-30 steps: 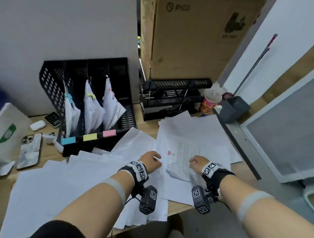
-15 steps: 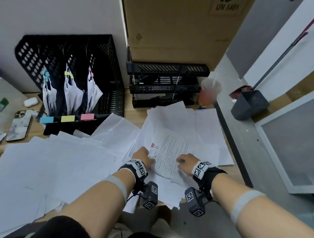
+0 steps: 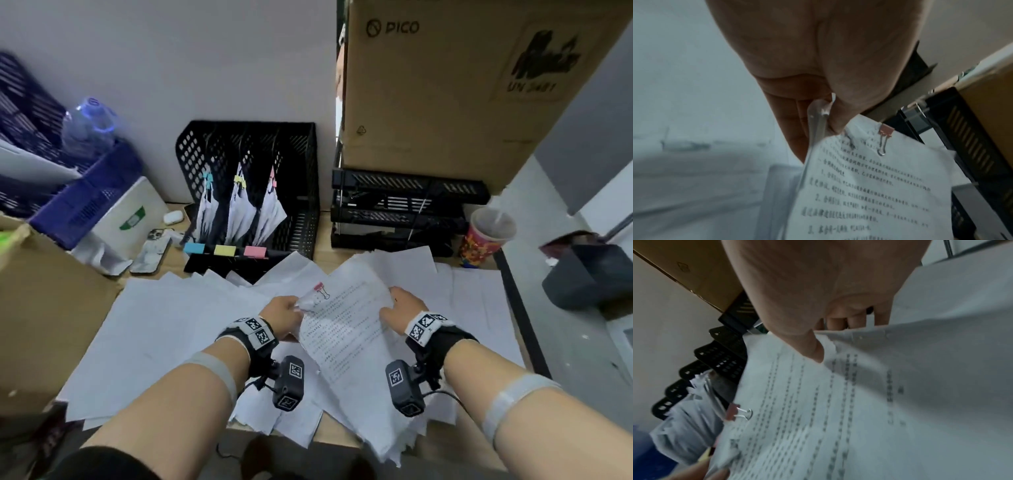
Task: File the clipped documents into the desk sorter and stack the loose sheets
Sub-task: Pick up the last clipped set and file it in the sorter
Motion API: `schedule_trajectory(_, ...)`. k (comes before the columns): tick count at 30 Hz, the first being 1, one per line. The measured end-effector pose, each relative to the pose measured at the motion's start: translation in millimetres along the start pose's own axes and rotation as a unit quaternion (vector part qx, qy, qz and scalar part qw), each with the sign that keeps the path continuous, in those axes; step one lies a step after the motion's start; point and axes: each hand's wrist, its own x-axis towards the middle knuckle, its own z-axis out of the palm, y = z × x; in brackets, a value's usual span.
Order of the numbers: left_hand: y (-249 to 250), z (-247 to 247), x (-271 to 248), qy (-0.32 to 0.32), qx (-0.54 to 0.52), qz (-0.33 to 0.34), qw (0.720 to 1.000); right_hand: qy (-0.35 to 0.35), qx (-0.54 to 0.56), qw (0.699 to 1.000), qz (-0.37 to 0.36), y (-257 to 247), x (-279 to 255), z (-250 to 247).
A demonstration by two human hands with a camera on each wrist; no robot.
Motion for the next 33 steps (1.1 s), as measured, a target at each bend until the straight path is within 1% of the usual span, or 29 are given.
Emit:
schedule_trajectory(2, -4, -26, -5, 0.057, 0.001, 0.016, 0.998, 0.014, 0.011, 1.0, -0.016, -21, 4, 7)
schedule_trajectory(5, -13, -65, -11, 0.132, -0.012, 0.011, 0.991, 0.024, 0.047, 0.998, -0.031, -51, 7, 26)
schedule_trajectory(7, -20, -86, -15, 0.144, -0.039, -0.005, 0.989, 0.027, 0.074, 0.997, -0.026, -70, 10, 40)
schedule_trajectory(8, -30, -97, -8, 0.146, -0.045, -0.013, 0.988, 0.023, 0.085, 0.996, -0.026, -79, 11, 46)
schedule_trajectory(12, -70, -135, 18, 0.135, -0.046, -0.031, 0.989, 0.007, 0.104, 0.994, -0.037, -114, 9, 65)
schedule_trajectory(15, -79, -153, 18, 0.119, -0.049, -0.03, 0.991, 0.006, 0.117, 0.992, -0.039, -136, 7, 76)
schedule_trajectory(17, -71, -163, 3, 0.115, -0.043, -0.024, 0.992, 0.012, 0.109, 0.993, -0.035, -149, 5, 83)
schedule_trajectory(20, -66, -179, -6, 0.097, -0.035, -0.017, 0.995, 0.03, 0.104, 0.994, -0.027, -167, 4, 93)
schedule_trajectory(23, -65, -194, -5, 0.064, -0.053, -0.022, 0.996, 0.042, 0.106, 0.993, -0.031, -184, 5, 103)
schedule_trajectory(27, -64, -218, 4, 0.047, -0.051, -0.016, 0.998, 0.048, 0.065, 0.997, -0.017, -208, -1, 111)
schedule_trajectory(28, -61, -221, 4, 0.042, -0.054, -0.01, 0.998, 0.069, 0.048, 0.996, -0.004, -213, -3, 113)
schedule_trajectory(29, -58, -225, 5, 0.034, -0.057, -0.004, 0.998, 0.111, 0.03, 0.993, 0.003, -217, -6, 116)
schedule_trajectory(30, -55, -227, 7, 0.025, -0.064, 0.003, 0.998, 0.157, 0.017, 0.987, 0.002, -224, -11, 117)
schedule_trajectory(31, -50, -228, 8, 0.015, -0.074, 0.012, 0.997, 0.189, 0.01, 0.982, -0.021, -231, -15, 119)
schedule_trajectory(32, -45, -228, 8, 0.005, -0.076, 0.024, 0.997, 0.178, 0.012, 0.983, -0.047, -239, -21, 120)
schedule_trajectory(33, -38, -228, 8, -0.001, -0.069, 0.04, 0.997, 0.133, 0.017, 0.989, -0.069, -248, -27, 122)
